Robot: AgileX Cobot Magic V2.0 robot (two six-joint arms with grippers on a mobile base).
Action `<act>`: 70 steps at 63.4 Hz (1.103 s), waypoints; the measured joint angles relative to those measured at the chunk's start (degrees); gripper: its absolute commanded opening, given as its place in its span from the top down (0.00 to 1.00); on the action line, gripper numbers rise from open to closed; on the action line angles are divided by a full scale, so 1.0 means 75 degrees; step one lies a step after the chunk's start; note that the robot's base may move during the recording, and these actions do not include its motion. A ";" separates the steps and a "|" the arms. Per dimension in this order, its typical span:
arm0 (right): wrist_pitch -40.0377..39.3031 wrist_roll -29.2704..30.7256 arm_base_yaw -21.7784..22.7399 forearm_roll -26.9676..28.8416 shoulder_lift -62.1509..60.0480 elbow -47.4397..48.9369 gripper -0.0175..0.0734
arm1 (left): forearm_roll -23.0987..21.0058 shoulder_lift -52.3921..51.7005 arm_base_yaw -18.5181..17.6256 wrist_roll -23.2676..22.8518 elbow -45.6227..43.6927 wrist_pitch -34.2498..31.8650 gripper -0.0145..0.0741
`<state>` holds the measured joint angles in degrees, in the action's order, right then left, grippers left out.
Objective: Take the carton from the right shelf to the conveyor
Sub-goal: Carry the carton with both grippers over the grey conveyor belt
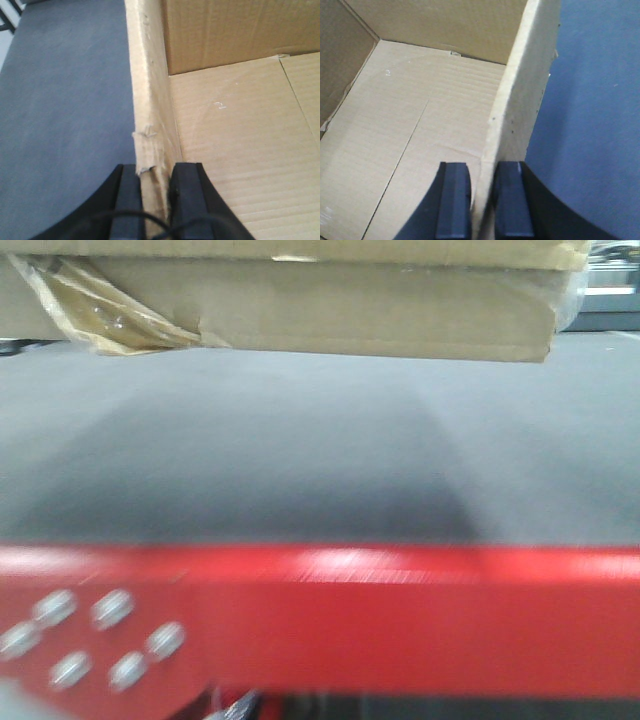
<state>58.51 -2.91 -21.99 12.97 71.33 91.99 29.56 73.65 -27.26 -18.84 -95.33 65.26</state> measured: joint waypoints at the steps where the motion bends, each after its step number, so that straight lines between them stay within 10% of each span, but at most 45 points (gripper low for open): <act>1: 0.0000 0.0000 0.0000 0.0000 0.0000 0.0000 0.88 | 0.0000 0.0000 0.0000 0.0000 0.0000 0.0000 0.85; 70: 0.0000 0.0000 0.0000 0.0049 0.0000 0.0000 0.88 | 0.0054 0.0000 0.0000 0.0000 0.0000 0.0000 0.85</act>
<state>58.51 -2.91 -21.99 13.34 71.33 91.99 29.97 73.65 -27.26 -18.84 -95.33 65.26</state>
